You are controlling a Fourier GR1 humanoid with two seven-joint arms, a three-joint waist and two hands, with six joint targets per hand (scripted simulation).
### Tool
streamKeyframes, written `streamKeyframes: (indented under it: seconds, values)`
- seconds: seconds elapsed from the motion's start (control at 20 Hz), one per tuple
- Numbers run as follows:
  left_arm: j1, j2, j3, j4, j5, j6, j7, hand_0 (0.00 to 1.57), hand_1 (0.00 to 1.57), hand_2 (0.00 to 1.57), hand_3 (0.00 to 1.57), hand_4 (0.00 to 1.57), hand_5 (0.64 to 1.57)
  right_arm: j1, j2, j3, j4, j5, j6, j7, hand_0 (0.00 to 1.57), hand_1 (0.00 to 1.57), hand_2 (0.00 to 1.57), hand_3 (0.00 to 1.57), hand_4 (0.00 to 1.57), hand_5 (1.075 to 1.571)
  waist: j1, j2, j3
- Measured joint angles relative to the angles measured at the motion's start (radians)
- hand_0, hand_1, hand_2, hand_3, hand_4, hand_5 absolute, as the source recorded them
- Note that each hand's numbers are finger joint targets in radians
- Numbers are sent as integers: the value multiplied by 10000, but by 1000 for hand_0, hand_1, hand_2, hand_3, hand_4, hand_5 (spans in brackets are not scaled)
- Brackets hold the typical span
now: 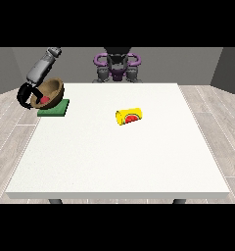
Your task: Pick the cup and pour the ball into the bowl, then pick the bowl and place it on the pad
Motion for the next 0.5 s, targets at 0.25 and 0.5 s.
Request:
streamKeyframes:
  seconds: [0.25, 0.5]
  values:
    - [227, -188, -201, -113, 24, 112, 250, 0, 0, 0, 0, 0, 1532, -358, -416, -17, 291, -6, 391, 405, 1571, 1571, 1571, 1032, 1229, 1569, -1, -465, -9]
    - [500, -484, -377, 7, -151, 169, -144, 0, 0, 0, 0, 0, 1531, -498, -141, 342, 159, 308, 103, 741, 1571, 1571, 1571, 1159, 1200, 1570, 105, -781, -20]
